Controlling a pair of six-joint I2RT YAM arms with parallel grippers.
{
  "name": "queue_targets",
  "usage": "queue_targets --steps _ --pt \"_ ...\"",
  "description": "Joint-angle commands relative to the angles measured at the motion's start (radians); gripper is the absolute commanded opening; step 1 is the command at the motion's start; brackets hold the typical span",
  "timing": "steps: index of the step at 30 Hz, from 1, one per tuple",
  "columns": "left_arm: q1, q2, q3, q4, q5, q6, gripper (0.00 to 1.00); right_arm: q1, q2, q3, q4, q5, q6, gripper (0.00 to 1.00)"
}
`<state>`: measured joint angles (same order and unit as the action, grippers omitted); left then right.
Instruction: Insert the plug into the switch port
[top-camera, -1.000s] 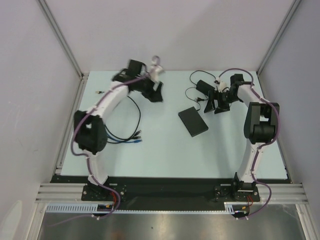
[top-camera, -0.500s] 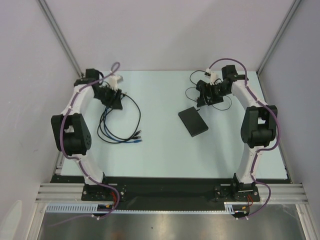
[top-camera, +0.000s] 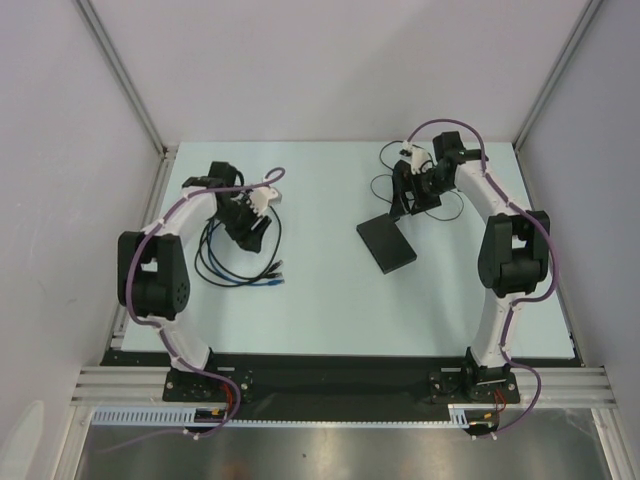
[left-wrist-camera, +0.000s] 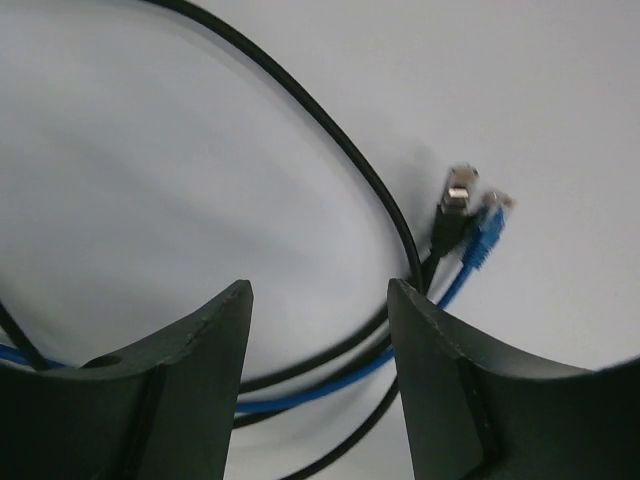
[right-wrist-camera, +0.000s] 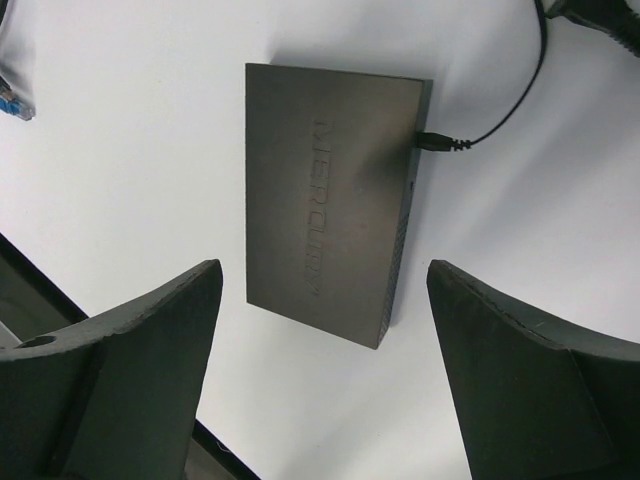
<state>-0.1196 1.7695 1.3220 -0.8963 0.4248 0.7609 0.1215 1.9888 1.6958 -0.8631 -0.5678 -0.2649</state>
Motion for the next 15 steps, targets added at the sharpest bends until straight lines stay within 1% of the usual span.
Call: queue_targets --steps 1,4,8,12,13,15 --pt "-0.026 0.05 0.101 0.083 0.051 -0.132 0.63 0.012 -0.045 0.005 0.004 0.031 -0.01 0.89" --pt "-0.055 0.099 0.129 0.074 0.046 -0.201 0.6 0.01 -0.039 0.015 0.009 0.046 -0.004 0.88" --pt "-0.072 0.139 0.115 0.112 0.017 -0.301 0.6 0.012 -0.039 0.01 0.013 0.051 -0.002 0.88" --pt "-0.098 0.15 0.086 0.174 -0.06 -0.377 0.6 0.01 -0.035 0.011 0.013 0.062 -0.004 0.88" --pt "-0.113 0.143 0.066 0.209 -0.105 -0.39 0.6 0.009 -0.035 0.011 0.013 0.063 -0.004 0.88" --pt "-0.132 0.143 0.056 0.23 -0.142 -0.411 0.58 0.009 -0.028 0.01 0.015 0.066 -0.004 0.88"
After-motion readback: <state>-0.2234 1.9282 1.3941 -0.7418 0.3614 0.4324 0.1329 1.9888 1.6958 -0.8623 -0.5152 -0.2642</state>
